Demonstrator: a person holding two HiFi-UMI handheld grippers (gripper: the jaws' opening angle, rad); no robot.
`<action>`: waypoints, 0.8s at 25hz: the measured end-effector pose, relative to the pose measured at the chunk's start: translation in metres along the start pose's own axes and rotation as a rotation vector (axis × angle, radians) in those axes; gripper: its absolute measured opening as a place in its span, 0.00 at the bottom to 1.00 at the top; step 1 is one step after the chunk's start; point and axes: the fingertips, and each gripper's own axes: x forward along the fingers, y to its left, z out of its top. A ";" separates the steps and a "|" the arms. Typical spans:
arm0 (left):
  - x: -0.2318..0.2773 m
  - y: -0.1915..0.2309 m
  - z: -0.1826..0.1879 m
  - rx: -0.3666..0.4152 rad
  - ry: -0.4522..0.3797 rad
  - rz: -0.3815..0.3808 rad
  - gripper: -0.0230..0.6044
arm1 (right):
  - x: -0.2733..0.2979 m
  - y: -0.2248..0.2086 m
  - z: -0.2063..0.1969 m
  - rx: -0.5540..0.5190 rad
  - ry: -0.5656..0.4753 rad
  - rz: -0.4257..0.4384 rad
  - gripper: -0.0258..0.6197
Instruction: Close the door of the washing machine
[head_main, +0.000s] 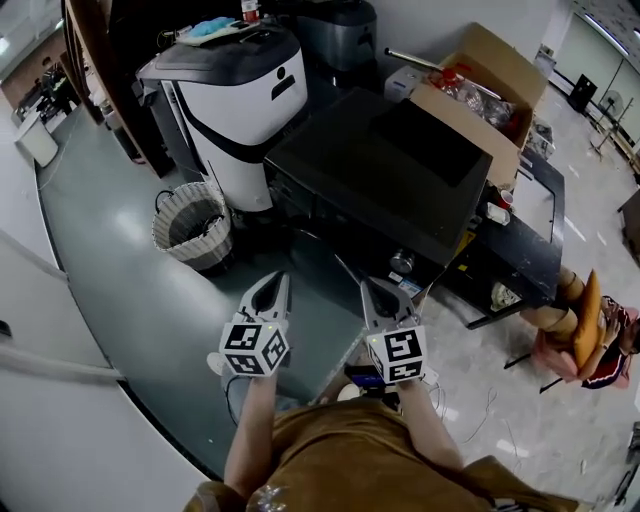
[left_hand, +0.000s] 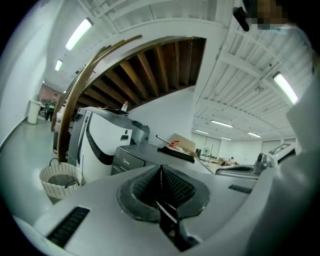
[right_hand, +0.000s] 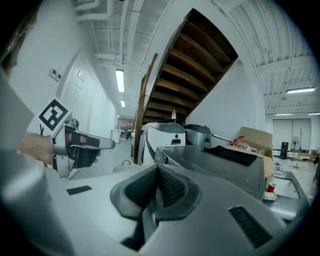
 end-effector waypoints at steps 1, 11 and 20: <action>-0.002 0.004 0.002 -0.006 -0.006 0.006 0.09 | 0.002 0.003 0.001 -0.003 0.001 0.006 0.06; -0.011 0.017 0.002 0.027 0.012 0.045 0.09 | 0.008 0.011 0.001 -0.002 0.007 0.025 0.06; -0.014 0.020 -0.002 0.013 0.016 0.061 0.09 | 0.004 0.006 -0.002 0.000 0.022 0.020 0.06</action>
